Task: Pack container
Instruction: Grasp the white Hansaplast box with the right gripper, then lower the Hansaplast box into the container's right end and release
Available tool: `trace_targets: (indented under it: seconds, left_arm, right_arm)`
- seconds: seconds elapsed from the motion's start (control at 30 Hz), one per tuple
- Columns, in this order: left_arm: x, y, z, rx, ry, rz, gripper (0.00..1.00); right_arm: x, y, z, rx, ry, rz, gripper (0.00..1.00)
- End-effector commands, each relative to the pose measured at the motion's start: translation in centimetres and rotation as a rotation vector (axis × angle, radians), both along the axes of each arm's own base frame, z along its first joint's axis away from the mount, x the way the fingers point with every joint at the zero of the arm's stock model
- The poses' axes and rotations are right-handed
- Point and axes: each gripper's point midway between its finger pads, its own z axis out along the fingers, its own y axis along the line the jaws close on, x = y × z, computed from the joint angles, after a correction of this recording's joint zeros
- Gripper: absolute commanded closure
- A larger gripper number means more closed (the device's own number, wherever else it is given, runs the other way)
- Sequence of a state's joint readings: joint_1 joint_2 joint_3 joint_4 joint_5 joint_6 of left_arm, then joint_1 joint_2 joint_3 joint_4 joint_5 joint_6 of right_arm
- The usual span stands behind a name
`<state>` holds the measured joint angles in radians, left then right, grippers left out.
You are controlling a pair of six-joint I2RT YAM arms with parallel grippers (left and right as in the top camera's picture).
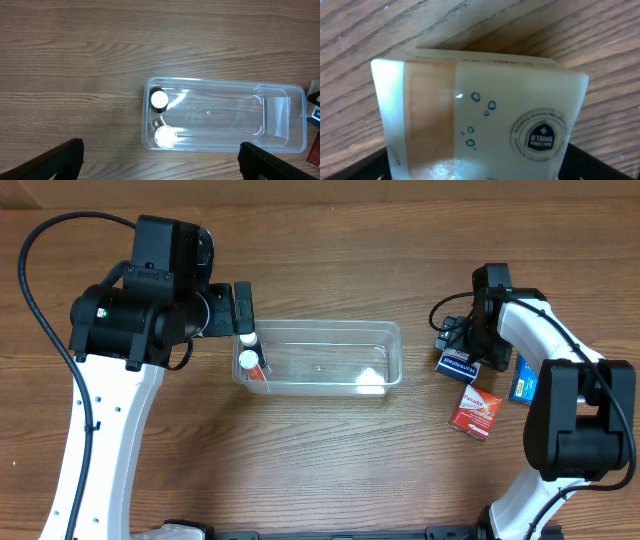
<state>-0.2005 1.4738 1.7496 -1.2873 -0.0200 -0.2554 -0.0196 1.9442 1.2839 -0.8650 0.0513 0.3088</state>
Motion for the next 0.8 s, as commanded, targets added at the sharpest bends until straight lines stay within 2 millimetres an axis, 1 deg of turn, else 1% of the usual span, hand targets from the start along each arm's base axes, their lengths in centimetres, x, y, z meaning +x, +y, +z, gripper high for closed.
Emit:
trace_targets:
  seconds: [0.0, 0.07, 0.13, 0.27, 0.3, 0.37, 0.47, 0.5, 0.57, 0.6, 0.63, 0.67, 0.7, 0.73, 0.77]
  left_arm:
    - [0.2, 0.4, 0.3, 0.012, -0.008, 0.008, 0.0]
    - [0.2, 0.4, 0.3, 0.012, -0.008, 0.009, 0.0]
    - [0.2, 0.4, 0.3, 0.012, -0.008, 0.008, 0.0]
    - [0.2, 0.4, 0.3, 0.012, -0.009, 0.009, 0.0]
    - [0.2, 0.4, 0.3, 0.012, -0.008, 0.009, 0.0]
    - [0.2, 0.4, 0.3, 0.012, -0.009, 0.009, 0.0]
    - [0.2, 0.4, 0.3, 0.012, -0.008, 0.008, 0.0]
    - [0.2, 0.4, 0.3, 0.012, -0.008, 0.008, 0.0]
    - [0.2, 0.4, 0.3, 0.012, -0.008, 0.008, 0.0]
    - [0.2, 0.4, 0.3, 0.012, -0.008, 0.008, 0.0]
    - [0.2, 0.4, 0.3, 0.012, -0.008, 0.008, 0.0]
    - [0.2, 0.4, 0.3, 0.012, -0.008, 0.008, 0.0]
    - [0.2, 0.4, 0.3, 0.012, -0.008, 0.008, 0.0]
    - [0.2, 0.4, 0.3, 0.012, -0.009, 0.008, 0.0]
    - [0.2, 0.4, 0.3, 0.012, -0.009, 0.008, 0.0]
  right_arm:
    - [0.2, -0.2, 0.2, 0.0, -0.008, -0.003, 0.12]
    - [0.2, -0.1, 0.4, 0.0, -0.011, -0.002, 0.18]
    - [0.3, -0.1, 0.7, 0.0, -0.02, -0.002, 0.2]
    - [0.8, -0.1, 2.8, -0.003, -0.077, 0.006, 0.21]
    - [1.0, 0.0, 4.0, -0.006, -0.109, 0.026, 0.21]
    - [1.2, 0.3, 5.9, -0.007, -0.141, 0.042, 0.22]
    - [1.1, 1.7, 10.3, -0.01, -0.212, 0.098, 0.25]
    - [0.8, 2.6, 12.0, -0.009, -0.237, 0.137, 0.25]
    - [-0.1, 4.9, 15.2, -0.003, -0.289, 0.227, 0.25]
    - [-0.5, 6.1, 16.5, 0.002, -0.318, 0.259, 0.25]
    - [-0.9, 7.2, 17.6, 0.007, -0.345, 0.291, 0.25]
    - [-1.2, 8.1, 18.3, 0.013, -0.365, 0.315, 0.25]
    - [-1.7, 9.5, 19.1, 0.023, -0.39, 0.354, 0.25]
    - [-2.5, 11.8, 20.0, 0.041, -0.416, 0.415, 0.25]
    - [-2.9, 13.1, 20.1, 0.052, -0.419, 0.443, 0.25]
